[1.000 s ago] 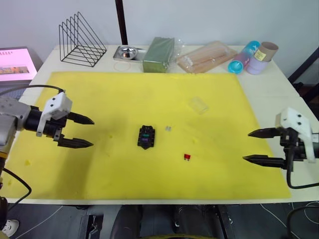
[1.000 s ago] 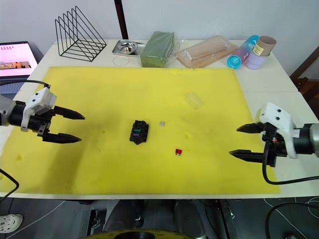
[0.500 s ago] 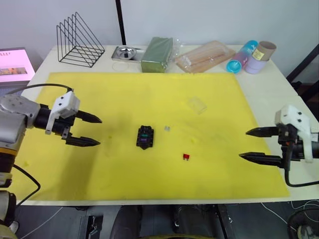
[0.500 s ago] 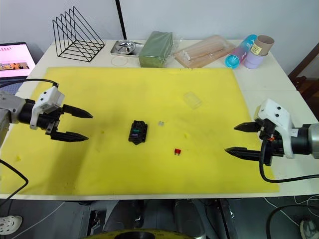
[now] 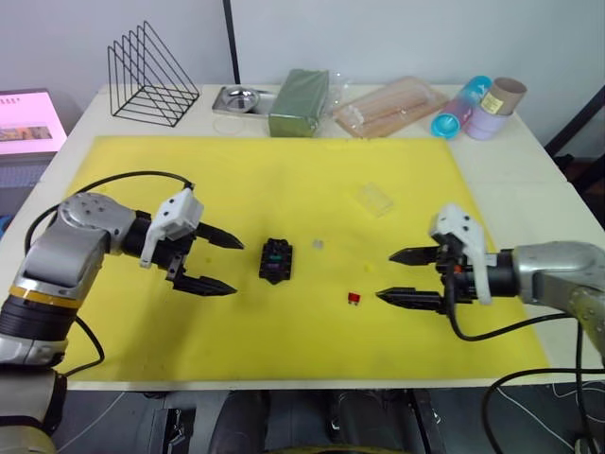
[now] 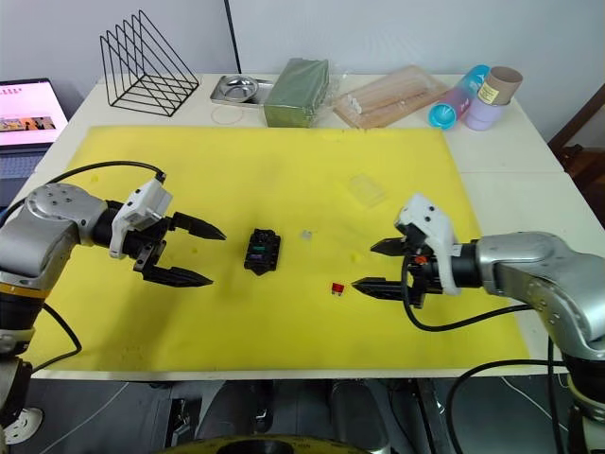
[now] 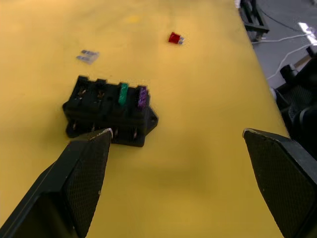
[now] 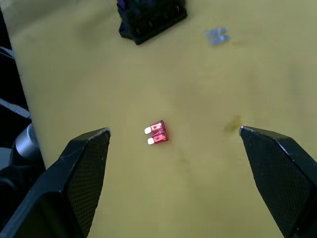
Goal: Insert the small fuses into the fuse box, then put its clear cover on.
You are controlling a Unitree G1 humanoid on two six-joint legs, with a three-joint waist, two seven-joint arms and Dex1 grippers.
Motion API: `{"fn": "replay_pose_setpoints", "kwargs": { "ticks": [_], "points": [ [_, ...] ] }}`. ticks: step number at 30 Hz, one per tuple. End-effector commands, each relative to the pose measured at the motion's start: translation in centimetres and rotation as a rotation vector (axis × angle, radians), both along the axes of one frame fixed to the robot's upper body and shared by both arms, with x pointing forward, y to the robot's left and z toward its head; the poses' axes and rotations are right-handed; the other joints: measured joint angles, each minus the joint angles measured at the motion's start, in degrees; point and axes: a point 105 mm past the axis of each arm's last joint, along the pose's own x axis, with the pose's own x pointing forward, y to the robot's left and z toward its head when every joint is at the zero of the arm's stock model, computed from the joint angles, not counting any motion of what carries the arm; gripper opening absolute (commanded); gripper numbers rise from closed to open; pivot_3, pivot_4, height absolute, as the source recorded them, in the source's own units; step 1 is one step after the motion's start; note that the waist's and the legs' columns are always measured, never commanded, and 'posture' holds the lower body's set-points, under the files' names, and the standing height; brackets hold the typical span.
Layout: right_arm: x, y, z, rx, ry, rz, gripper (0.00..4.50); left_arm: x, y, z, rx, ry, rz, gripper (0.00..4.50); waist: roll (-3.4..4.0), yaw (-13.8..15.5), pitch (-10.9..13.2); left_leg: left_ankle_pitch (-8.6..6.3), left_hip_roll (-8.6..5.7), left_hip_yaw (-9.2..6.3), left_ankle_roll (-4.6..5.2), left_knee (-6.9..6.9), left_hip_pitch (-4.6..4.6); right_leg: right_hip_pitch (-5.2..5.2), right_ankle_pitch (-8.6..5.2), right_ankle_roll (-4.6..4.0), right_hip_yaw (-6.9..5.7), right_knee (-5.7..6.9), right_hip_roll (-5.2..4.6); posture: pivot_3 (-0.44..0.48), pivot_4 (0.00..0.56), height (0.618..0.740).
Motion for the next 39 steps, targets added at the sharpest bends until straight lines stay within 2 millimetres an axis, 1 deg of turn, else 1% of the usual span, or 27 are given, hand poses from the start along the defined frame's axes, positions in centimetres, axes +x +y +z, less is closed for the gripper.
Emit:
{"fn": "replay_pose_setpoints", "kwargs": {
  "ticks": [1,2,3,5,6,10,12,24,27,33,36,39],
  "points": [
    [0.0,1.0,-0.5,0.037,0.027,0.006,4.06,-0.6,-0.7,1.3,-0.024,-0.037,-0.027,4.5,0.0,0.0,0.0,0.0,0.0,0.0,0.0,0.0,0.0,0.01,0.0,0.0,-0.01,0.0,0.01,0.0,0.15,0.74],
    [0.1,1.2,-0.8,0.045,0.042,0.0,3.92,-0.7,-0.8,1.3,-0.026,-0.036,-0.028,4.5,0.0,0.0,0.0,0.0,-0.01,0.01,0.0,0.01,0.02,0.04,0.0,0.0,-0.01,0.0,0.01,0.0,0.15,0.74],
    [0.1,1.3,-1.0,0.05,0.051,-0.004,3.64,-0.8,-0.8,1.3,-0.027,-0.035,-0.028,4.5,0.0,0.1,0.0,0.0,-0.01,0.01,0.0,0.02,0.02,0.05,0.0,0.0,-0.01,0.0,0.01,0.0,0.15,0.74],
    [0.2,1.6,-1.4,0.059,0.084,-0.013,2.91,-1.1,-0.8,1.4,-0.019,-0.036,-0.045,4.5,0.0,0.1,0.0,0.0,-0.02,0.01,0.0,0.03,0.02,0.05,0.0,0.0,-0.01,0.0,0.01,0.0,0.15,0.74],
    [0.1,1.8,-1.6,0.069,0.106,-0.013,2.66,-1.2,-0.8,1.5,-0.016,-0.039,-0.05,4.5,0.0,0.1,0.0,0.0,-0.02,0.01,0.0,0.03,0.02,0.06,0.0,0.0,-0.01,-0.01,0.01,0.0,0.15,0.74],
    [0.5,1.8,-3.1,0.072,0.178,-0.043,2.66,-1.0,-1.3,1.5,-0.023,-0.052,-0.051,4.5,0.0,0.1,0.0,0.0,-0.02,0.0,0.0,0.03,0.03,0.05,0.0,0.0,-0.02,0.0,0.02,0.0,0.15,0.74],
    [0.5,1.7,-3.5,0.07,0.199,-0.053,2.66,-1.1,-1.2,1.3,-0.019,-0.053,-0.054,4.5,0.0,0.1,0.0,0.0,-0.02,0.01,0.0,0.03,0.02,0.05,0.0,0.0,-0.03,0.0,0.02,0.0,0.15,0.74],
    [0.3,1.7,-4.3,0.082,0.236,-0.053,2.66,-1.4,-1.2,1.1,-0.014,-0.057,-0.047,4.5,0.0,0.1,0.0,0.0,-0.02,0.0,0.0,0.03,0.03,0.05,0.0,0.0,-0.03,-0.01,0.03,0.0,0.15,0.74],
    [-0.2,2.0,-4.6,0.096,0.274,-0.038,2.66,-1.4,-1.2,1.2,-0.02,-0.062,-0.038,4.5,0.0,0.1,0.0,0.0,-0.02,0.0,0.0,0.03,0.03,0.05,0.0,0.0,-0.03,-0.01,0.02,0.0,0.15,0.74],
    [-0.4,2.0,-4.8,0.116,0.299,-0.038,2.66,-1.1,-1.2,1.3,-0.021,-0.068,-0.03,4.5,0.0,0.0,0.0,0.0,-0.02,0.0,0.0,0.03,0.03,0.06,0.0,0.0,-0.03,-0.01,0.03,0.0,0.15,0.74],
    [-0.6,2.0,-5.2,0.149,0.339,-0.047,2.66,-1.0,-1.2,1.3,-0.023,-0.072,-0.026,4.5,0.0,0.0,0.0,0.0,-0.02,0.0,0.0,0.03,0.03,0.06,0.0,0.0,-0.03,-0.01,0.03,0.0,0.15,0.74],
    [-0.1,1.8,-5.3,0.195,0.375,-0.081,2.66,-1.0,-1.2,1.3,-0.021,-0.073,-0.026,4.5,0.0,0.0,0.0,0.0,-0.02,-0.01,0.0,0.03,0.03,0.07,0.0,0.0,-0.03,-0.01,0.03,0.0,0.15,0.74]
  ]
}}
